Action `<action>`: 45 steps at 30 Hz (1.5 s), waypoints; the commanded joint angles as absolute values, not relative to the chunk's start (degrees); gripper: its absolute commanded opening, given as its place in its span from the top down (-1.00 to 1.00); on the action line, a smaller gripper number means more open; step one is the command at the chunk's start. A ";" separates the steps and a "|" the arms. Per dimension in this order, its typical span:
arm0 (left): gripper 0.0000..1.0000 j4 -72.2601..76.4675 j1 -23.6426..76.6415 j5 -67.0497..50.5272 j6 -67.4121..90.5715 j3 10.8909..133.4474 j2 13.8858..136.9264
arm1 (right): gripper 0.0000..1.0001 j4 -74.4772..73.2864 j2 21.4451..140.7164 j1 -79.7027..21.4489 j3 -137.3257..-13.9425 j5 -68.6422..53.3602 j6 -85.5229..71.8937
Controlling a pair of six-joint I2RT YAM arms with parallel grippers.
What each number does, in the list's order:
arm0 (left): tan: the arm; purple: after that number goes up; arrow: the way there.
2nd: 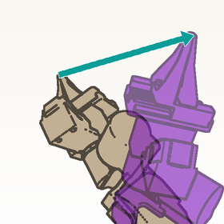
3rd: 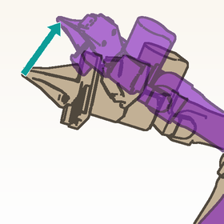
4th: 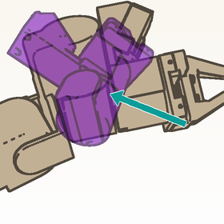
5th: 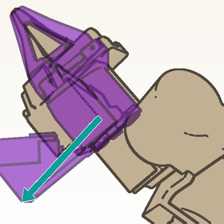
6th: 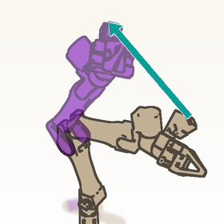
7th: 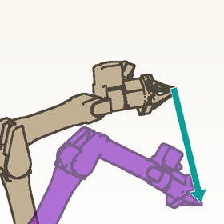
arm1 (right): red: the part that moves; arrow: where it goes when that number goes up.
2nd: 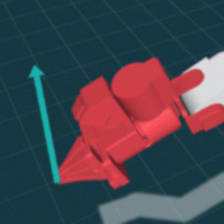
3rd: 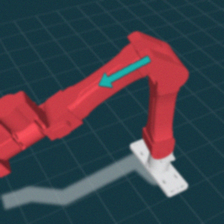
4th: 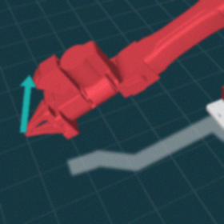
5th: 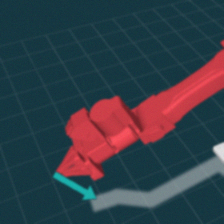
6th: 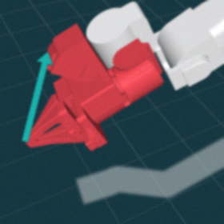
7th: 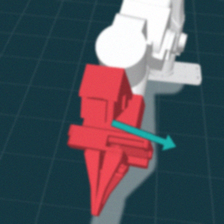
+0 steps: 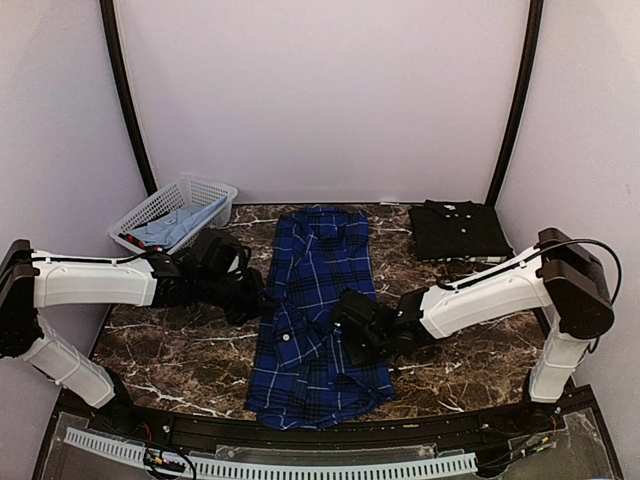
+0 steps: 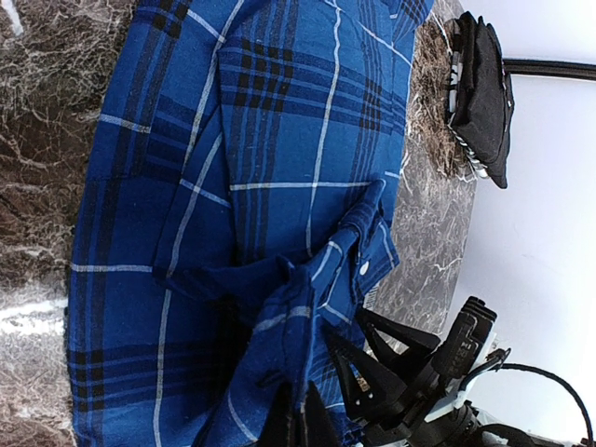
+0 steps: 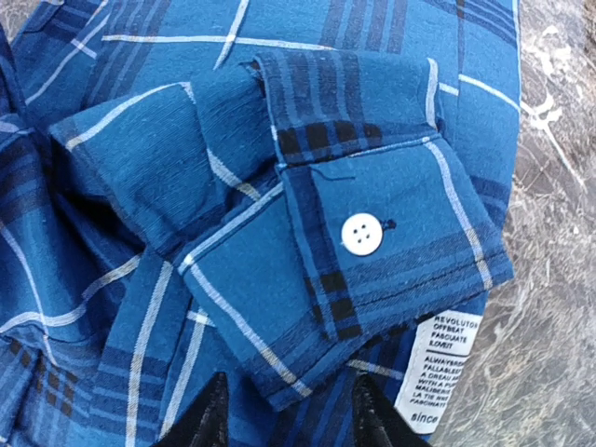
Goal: Fold and stack the long sleeve shirts
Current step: Adjust the 2/3-rectangle-folded shirt at the center of the board.
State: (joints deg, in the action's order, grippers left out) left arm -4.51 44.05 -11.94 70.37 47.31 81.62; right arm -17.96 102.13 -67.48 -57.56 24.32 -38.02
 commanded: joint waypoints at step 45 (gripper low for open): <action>1.00 -0.56 44.90 -6.12 76.85 58.21 89.46 | -0.22 -17.08 110.98 -52.48 -86.57 13.62 -21.86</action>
State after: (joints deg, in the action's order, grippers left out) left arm -1.41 45.28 -9.37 75.46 55.48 88.09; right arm -19.29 117.23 -54.00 -87.11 17.12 -21.32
